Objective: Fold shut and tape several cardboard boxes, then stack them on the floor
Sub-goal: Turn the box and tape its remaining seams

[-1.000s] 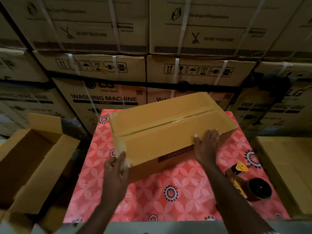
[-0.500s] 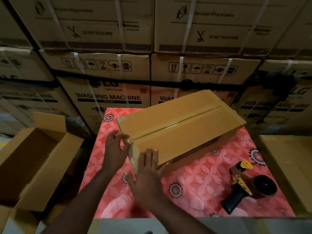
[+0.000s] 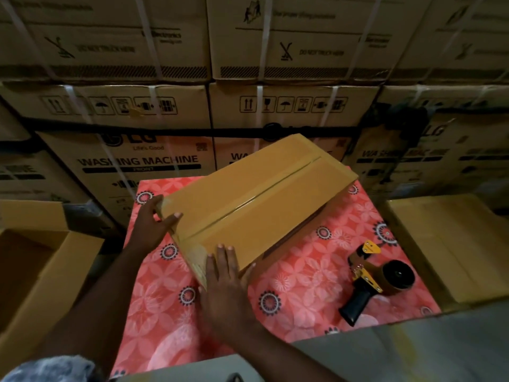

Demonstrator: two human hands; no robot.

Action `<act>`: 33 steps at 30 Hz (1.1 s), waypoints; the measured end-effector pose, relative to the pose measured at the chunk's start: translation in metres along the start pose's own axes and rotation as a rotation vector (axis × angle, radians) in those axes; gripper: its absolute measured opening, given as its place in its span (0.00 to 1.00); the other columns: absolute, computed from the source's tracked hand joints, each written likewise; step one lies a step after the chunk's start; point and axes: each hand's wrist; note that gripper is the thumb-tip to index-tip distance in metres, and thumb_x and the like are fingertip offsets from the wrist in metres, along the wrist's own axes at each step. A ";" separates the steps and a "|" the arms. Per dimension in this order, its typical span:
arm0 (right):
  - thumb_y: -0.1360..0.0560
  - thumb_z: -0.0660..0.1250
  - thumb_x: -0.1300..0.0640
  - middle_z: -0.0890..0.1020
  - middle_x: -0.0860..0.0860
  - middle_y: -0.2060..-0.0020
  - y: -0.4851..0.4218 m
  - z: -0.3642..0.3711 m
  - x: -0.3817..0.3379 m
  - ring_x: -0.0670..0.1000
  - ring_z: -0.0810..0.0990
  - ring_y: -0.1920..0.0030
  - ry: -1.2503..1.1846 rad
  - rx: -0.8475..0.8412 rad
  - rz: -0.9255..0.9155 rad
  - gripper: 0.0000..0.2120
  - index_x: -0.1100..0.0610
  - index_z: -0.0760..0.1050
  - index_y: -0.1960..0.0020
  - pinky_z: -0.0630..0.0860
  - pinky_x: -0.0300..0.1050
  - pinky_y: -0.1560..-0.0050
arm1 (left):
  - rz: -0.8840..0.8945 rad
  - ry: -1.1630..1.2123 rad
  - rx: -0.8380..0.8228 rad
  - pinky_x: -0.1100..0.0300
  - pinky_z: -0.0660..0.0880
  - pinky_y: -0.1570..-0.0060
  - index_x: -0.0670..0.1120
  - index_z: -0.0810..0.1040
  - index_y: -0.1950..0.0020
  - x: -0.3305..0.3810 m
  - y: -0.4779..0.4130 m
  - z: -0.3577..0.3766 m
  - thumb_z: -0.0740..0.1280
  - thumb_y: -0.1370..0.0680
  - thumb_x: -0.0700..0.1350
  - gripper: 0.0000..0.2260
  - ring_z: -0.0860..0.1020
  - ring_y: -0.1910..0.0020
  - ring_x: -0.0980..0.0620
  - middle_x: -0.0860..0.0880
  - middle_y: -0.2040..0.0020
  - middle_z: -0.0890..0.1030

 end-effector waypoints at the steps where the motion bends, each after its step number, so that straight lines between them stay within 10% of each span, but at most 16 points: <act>1: 0.23 0.56 0.45 0.57 0.59 0.19 0.003 -0.002 0.009 0.62 0.52 0.19 -0.053 0.001 -0.032 0.32 0.58 0.62 0.21 0.55 0.82 0.32 | -0.016 0.034 0.039 0.47 0.75 0.37 0.48 0.70 0.27 0.001 0.010 0.000 0.79 0.29 0.52 0.34 0.75 0.35 0.45 0.45 0.30 0.72; 17: 0.24 0.63 0.53 0.65 0.56 0.21 0.071 -0.046 0.205 0.60 0.60 0.21 -0.356 0.149 -0.427 0.28 0.60 0.70 0.24 0.63 0.63 0.25 | -0.161 0.276 0.376 0.52 0.76 0.45 0.47 0.67 0.38 0.041 0.229 0.082 0.75 0.24 0.39 0.21 0.75 0.45 0.45 0.44 0.42 0.73; 21: 0.28 0.64 0.58 0.65 0.57 0.22 0.077 -0.058 0.251 0.61 0.60 0.21 -0.380 0.175 -0.352 0.31 0.62 0.69 0.25 0.64 0.63 0.25 | -0.204 0.319 0.406 0.71 0.73 0.54 0.45 0.66 0.39 0.068 0.259 0.124 0.74 0.24 0.38 0.20 0.76 0.48 0.45 0.42 0.44 0.74; 28: 0.27 0.61 0.61 0.60 0.53 0.20 0.093 -0.059 0.277 0.57 0.58 0.20 -0.530 0.223 -0.096 0.34 0.60 0.63 0.21 0.68 0.62 0.28 | -0.255 0.315 0.470 0.47 0.77 0.47 0.47 0.68 0.41 0.096 0.277 0.171 0.75 0.24 0.43 0.19 0.78 0.48 0.42 0.39 0.44 0.76; 33: 0.22 0.67 0.62 0.61 0.57 0.23 0.130 -0.024 0.287 0.54 0.61 0.22 -0.657 0.380 0.401 0.30 0.62 0.62 0.23 0.63 0.47 0.27 | -0.291 0.305 0.468 0.52 0.75 0.46 0.46 0.68 0.38 0.103 0.281 0.169 0.73 0.23 0.46 0.19 0.78 0.45 0.44 0.41 0.41 0.77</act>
Point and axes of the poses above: each hand's wrist, its own y-axis away from the middle knuckle, its own z-axis out of the palm, x = y × z
